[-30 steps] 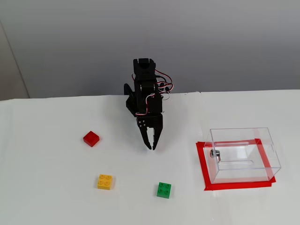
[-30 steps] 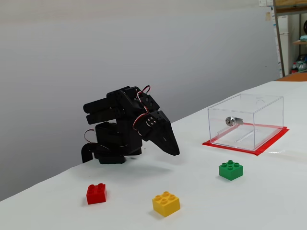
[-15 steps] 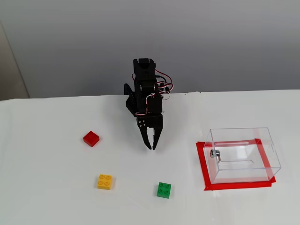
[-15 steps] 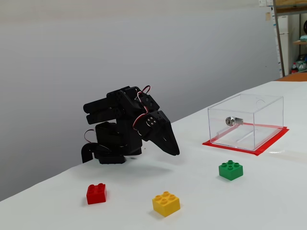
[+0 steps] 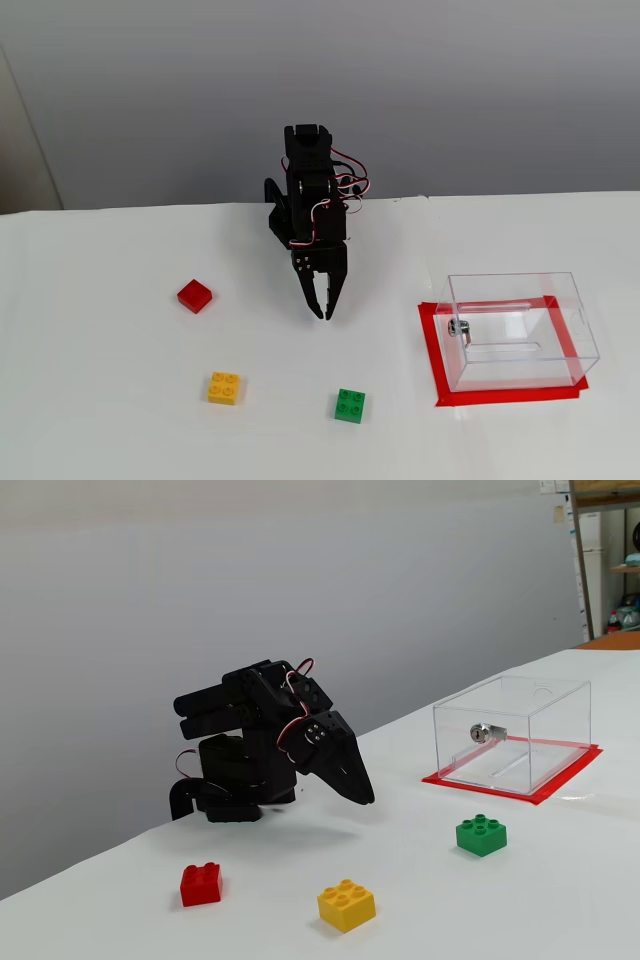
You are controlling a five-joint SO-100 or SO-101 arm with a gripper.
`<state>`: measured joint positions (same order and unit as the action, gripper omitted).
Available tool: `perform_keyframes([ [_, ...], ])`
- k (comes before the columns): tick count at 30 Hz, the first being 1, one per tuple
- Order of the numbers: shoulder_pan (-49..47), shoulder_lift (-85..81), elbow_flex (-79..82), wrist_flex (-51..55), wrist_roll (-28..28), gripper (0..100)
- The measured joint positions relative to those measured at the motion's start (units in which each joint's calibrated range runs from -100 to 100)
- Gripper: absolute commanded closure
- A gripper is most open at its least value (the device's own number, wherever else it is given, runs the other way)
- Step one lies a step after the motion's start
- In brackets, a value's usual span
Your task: Pick the yellow lego brick and place it into the transparent box
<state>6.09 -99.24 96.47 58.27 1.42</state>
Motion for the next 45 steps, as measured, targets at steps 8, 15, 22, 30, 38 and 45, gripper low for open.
perform_keyframes([
  [8, 0.0, 0.0, 0.0, 0.0, 0.0, 98],
  [15, 0.0, 0.0, 0.0, 0.0, 0.0, 98],
  [22, 0.0, 0.0, 0.0, -0.3, 0.0, 98],
  [30, 0.2, 0.0, 0.0, -0.3, 0.0, 98],
  [38, 0.4, 0.0, -2.3, -0.2, 0.0, 98],
  [45, 0.4, 0.0, -10.5, -0.2, 0.0, 98],
])
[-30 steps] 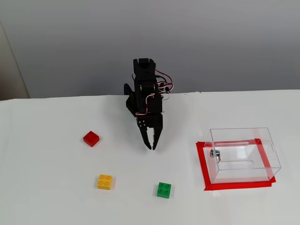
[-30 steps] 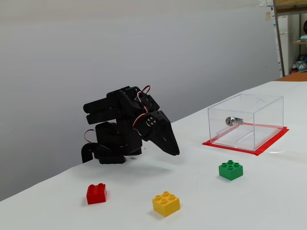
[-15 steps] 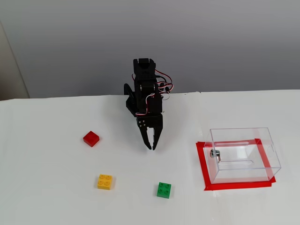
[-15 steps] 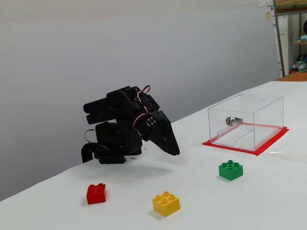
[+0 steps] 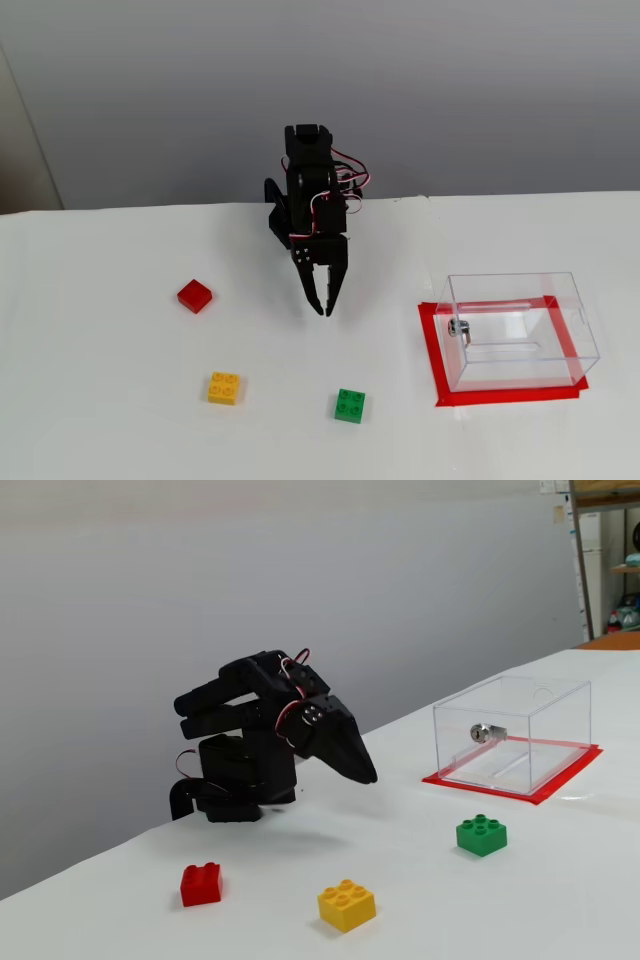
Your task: Pick the yellow lego brick and place it into the transparent box
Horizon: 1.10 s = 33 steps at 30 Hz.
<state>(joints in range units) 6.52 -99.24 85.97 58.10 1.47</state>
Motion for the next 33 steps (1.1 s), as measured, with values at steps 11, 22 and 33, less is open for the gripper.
perform_keyframes([
  [11, 0.0, 25.5, -25.3, 1.8, 0.0, 98],
  [22, 9.6, 38.5, -43.2, 6.9, 1.7, 98],
  [33, 22.9, 51.9, -52.3, 8.4, 5.6, 98],
])
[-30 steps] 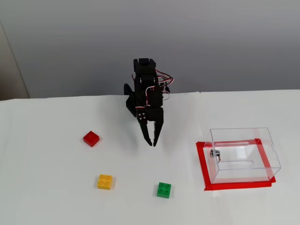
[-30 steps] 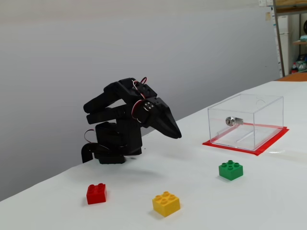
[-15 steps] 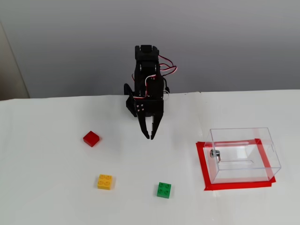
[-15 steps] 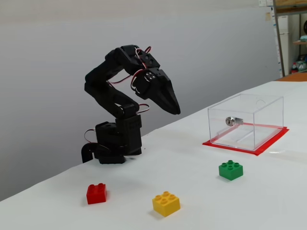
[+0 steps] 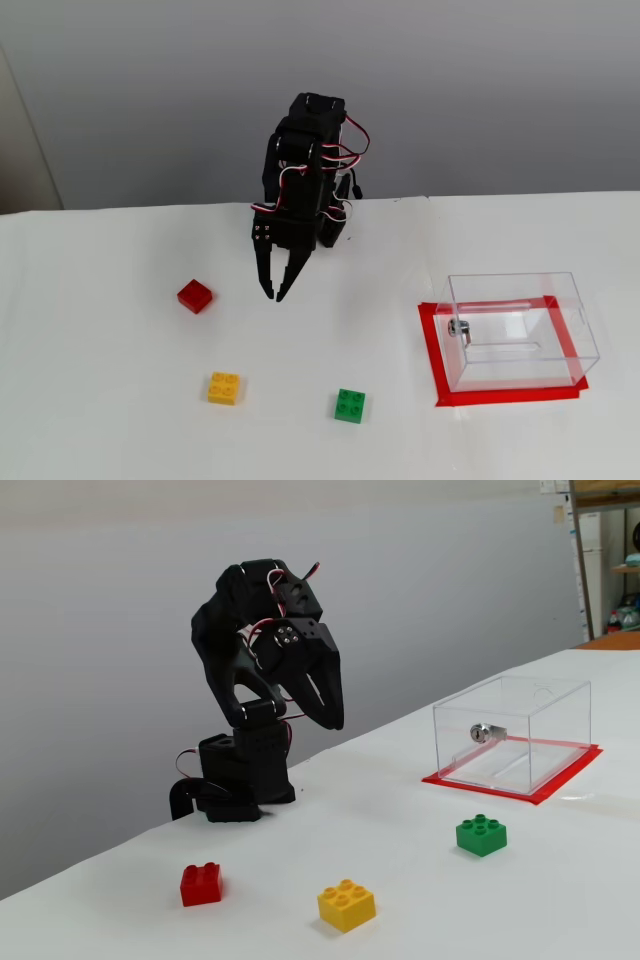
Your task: Pick the yellow lego brick and place it into the transparent box
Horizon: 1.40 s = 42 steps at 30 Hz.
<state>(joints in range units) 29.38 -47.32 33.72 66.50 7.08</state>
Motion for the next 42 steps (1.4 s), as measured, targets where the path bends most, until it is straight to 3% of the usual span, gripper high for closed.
perform_keyframes([
  [16, 11.8, 25.9, -19.2, -0.1, -1.6, 98],
  [25, 18.5, 43.0, -32.1, -0.1, 1.9, 98],
  [35, 21.6, 51.6, -34.9, -0.1, 5.2, 70],
  [42, 19.9, 54.3, -38.7, -0.1, 5.2, 61],
])
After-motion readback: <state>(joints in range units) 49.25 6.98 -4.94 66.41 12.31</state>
